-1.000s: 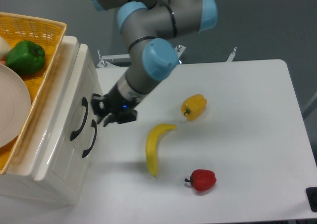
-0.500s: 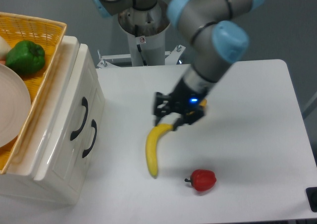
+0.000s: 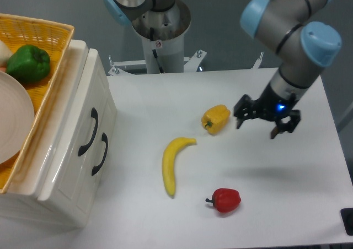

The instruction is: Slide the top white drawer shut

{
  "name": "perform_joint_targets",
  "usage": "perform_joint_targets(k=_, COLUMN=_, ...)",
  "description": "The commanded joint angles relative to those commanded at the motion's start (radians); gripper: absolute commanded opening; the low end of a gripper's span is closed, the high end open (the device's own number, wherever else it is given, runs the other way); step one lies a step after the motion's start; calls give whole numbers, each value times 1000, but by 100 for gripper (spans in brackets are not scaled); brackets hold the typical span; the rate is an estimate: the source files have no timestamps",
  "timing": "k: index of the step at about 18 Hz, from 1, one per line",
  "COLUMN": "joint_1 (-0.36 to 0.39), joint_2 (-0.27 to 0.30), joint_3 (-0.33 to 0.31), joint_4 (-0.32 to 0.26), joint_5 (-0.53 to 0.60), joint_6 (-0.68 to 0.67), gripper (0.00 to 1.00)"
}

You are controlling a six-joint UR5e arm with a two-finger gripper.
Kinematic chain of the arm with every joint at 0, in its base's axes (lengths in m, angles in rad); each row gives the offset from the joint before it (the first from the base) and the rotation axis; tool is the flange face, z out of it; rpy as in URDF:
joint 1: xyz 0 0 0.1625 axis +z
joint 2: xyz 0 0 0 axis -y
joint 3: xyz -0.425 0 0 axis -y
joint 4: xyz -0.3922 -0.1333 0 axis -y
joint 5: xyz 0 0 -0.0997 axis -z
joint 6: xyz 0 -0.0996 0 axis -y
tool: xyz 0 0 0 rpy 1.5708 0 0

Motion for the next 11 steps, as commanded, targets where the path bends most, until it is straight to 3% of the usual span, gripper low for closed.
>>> perform_joint_targets(k=5, joint_1=18, joint_2=-112, joint_3=95, joint_4=34, joint_5=89, joint_6=192, gripper=100)
perform_joint_targets(k=11, joint_1=46, joint_2=-201, joint_3=198, joint_4=43, joint_5=149, joint_6=280, gripper=100)
